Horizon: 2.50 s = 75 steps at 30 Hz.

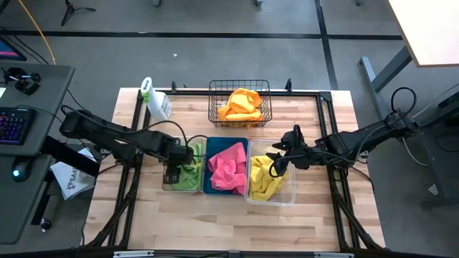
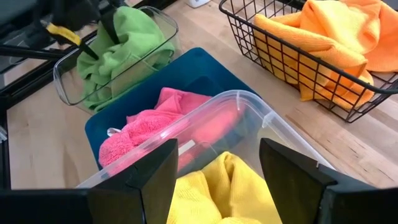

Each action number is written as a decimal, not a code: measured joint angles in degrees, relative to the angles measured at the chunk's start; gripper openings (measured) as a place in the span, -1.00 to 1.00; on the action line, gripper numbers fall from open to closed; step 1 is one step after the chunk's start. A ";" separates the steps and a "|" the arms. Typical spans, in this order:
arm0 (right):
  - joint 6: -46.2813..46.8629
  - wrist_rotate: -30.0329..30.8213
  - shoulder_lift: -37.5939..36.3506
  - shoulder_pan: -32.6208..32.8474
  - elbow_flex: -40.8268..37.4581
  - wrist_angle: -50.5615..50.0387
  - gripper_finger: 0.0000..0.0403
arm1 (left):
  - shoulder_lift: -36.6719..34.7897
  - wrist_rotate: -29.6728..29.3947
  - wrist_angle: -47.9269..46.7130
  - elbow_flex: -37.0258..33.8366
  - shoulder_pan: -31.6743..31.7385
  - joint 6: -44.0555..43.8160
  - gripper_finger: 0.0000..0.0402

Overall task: Sort microfiber towel by color & place in baskets
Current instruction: Put the green microfiber cloth into the left transparent bin, then return to Home Position

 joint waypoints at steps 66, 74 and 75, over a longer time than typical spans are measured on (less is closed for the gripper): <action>-0.19 -3.93 -6.93 -11.72 0.00 6.82 -0.03 | -66.88 -9.55 69.46 -43.93 9.46 -6.64 -0.98; 0.32 -12.56 -6.95 -11.09 0.00 4.55 -0.64 | -71.79 -9.55 75.89 -51.31 9.44 -11.49 -1.00; 0.40 -13.46 -6.95 -10.90 0.00 3.44 -0.74 | -71.87 -9.55 75.82 -51.31 9.44 -11.50 -1.00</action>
